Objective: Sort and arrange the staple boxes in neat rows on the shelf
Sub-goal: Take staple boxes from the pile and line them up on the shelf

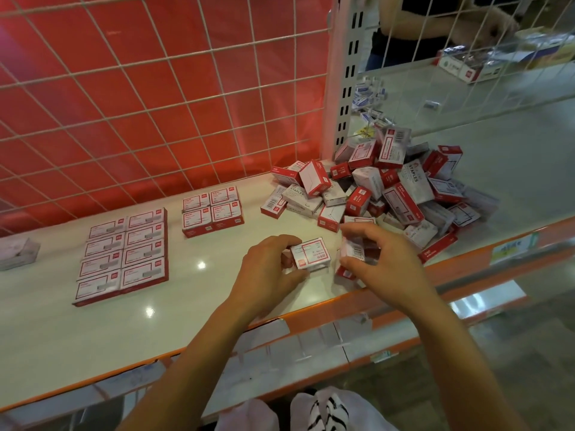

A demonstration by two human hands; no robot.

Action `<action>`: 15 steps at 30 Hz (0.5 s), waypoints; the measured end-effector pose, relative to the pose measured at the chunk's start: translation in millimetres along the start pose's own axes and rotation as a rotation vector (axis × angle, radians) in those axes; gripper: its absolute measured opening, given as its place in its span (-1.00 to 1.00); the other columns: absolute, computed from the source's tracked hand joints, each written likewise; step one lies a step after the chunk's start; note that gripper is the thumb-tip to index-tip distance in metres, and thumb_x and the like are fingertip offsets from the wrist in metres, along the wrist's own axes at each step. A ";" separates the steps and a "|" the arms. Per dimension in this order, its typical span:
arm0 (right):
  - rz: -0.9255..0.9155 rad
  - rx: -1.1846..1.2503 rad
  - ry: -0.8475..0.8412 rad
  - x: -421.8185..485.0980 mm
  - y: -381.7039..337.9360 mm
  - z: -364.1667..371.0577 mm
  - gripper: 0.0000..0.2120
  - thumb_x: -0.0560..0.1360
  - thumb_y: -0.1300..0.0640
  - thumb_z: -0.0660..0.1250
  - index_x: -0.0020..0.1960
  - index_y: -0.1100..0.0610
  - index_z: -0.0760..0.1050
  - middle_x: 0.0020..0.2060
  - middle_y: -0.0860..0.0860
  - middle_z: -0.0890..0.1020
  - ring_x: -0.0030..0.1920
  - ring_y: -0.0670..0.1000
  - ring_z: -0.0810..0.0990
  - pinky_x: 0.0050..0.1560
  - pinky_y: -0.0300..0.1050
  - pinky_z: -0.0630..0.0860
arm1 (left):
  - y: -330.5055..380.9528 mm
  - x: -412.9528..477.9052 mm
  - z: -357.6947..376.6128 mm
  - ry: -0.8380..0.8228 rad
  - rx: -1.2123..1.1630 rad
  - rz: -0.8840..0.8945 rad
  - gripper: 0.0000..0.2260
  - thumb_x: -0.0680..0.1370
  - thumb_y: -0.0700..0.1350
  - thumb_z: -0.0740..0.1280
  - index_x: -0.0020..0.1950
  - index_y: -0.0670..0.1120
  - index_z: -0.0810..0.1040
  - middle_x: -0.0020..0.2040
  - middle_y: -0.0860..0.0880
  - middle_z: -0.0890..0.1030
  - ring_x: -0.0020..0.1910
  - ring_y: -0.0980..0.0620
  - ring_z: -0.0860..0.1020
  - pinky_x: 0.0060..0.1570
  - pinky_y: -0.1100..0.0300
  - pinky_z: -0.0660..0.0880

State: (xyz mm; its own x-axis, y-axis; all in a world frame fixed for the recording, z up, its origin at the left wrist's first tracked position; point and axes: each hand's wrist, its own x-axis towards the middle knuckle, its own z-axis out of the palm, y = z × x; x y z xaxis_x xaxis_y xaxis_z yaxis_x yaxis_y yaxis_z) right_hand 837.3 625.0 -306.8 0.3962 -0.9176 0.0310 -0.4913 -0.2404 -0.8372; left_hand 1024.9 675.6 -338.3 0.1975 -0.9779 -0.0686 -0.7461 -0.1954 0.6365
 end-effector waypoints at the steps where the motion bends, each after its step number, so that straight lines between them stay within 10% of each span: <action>1: 0.003 0.016 -0.018 0.9 0.4 3.9 -0.52 0.41 0.26 0.44 0.14 -0.24 0.46 0.07 -0.24 0.53 0.06 -0.29 0.47 -0.10 -0.56 0.39 | -1.9 -1.3 -2.1 0.011 0.002 -0.007 -0.54 0.43 0.04 0.48 0.31 0.09 0.47 0.29 0.09 0.53 0.00 0.17 0.49 -0.13 0.43 0.49; 9: -0.022 0.044 -0.086 7.1 -8.3 26.7 -0.55 0.45 0.38 0.31 0.21 -0.05 0.50 0.13 -0.23 0.50 0.12 -0.26 0.44 0.04 -0.51 0.35 | -19.0 -16.1 -20.9 0.065 0.014 -0.089 -0.56 0.43 0.06 0.47 0.28 0.08 0.48 0.24 0.09 0.55 -0.08 0.20 0.49 -0.27 0.53 0.42; 15: -0.011 0.129 -0.183 11.0 -19.8 47.2 -0.58 0.47 0.38 0.27 0.15 -0.09 0.48 -0.01 -0.33 0.51 0.01 -0.46 0.44 0.00 -0.53 0.40 | -34.8 -32.7 -34.6 0.064 0.073 -0.191 -0.43 0.38 0.13 0.49 0.34 0.08 0.40 0.29 0.03 0.52 0.11 0.08 0.53 -0.01 0.27 0.56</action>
State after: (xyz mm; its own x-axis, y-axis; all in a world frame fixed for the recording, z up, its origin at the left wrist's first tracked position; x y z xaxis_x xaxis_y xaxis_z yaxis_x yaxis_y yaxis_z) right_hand 888.0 634.6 -315.7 0.5408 -0.8397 -0.0493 -0.3874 -0.1966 -0.9007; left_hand 1066.3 717.0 -331.6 0.3781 -0.9162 -0.1327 -0.7345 -0.3841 0.5594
